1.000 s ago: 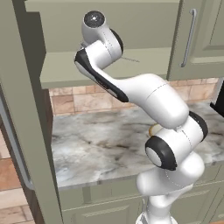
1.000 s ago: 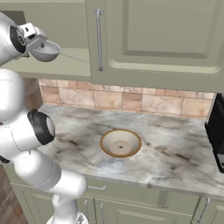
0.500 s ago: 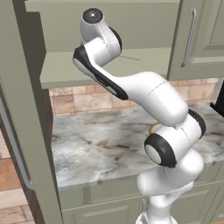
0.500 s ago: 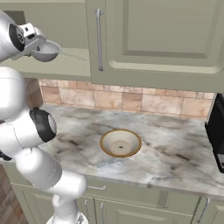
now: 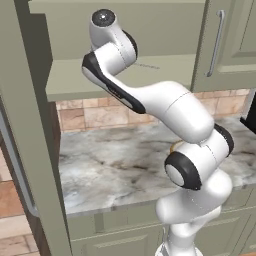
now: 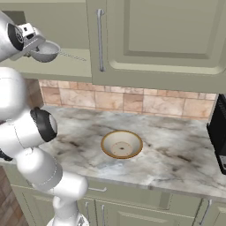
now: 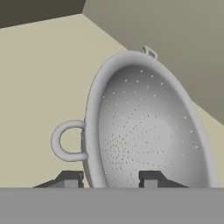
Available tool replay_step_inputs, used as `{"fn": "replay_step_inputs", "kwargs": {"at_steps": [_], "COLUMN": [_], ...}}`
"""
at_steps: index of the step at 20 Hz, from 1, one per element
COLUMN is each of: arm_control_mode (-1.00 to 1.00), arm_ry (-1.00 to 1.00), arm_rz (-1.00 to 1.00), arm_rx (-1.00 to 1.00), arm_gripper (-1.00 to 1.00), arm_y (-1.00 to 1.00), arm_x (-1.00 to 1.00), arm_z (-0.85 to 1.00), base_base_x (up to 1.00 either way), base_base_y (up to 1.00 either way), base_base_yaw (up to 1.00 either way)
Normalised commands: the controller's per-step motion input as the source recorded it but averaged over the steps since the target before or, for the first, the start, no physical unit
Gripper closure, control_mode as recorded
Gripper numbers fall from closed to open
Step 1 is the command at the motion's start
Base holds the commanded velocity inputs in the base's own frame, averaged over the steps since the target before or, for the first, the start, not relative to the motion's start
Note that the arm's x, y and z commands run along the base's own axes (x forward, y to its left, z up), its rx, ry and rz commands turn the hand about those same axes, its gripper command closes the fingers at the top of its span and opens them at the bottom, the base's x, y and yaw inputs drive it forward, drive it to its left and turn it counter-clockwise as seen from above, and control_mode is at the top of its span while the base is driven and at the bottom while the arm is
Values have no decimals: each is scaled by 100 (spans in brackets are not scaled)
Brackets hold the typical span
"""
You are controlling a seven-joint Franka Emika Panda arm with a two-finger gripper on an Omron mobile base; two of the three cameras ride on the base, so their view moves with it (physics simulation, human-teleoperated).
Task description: Open the cabinet and setup a tea strainer by placing it in the bowl upright.
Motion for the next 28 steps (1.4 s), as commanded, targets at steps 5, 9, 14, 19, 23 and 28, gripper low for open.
{"fn": "replay_step_inputs", "kwargs": {"at_steps": [5, 9, 14, 19, 23, 28], "arm_control_mode": [-100, -100, -100, -100, -100, -100], "arm_ry": [-21, -18, -4, 0, 0, 0], "arm_rz": [0, 0, -3, -10, -12, -20], "arm_rx": [-15, -13, -3, 0, 0, 0], "arm_gripper": [100, 100, 100, 100, 100, 100], "arm_y": [12, 1, 0, -9, -11, -45], "arm_x": [-37, -62, -87, -100, -100, -100], "arm_z": [0, 0, 1, 3, 11, 0], "base_base_x": [0, 0, 0, 0, 0, 0], "base_base_y": [0, 0, 0, 0, 0, 0], "base_base_yaw": [0, 0, 0, 0, 0, 0]}}
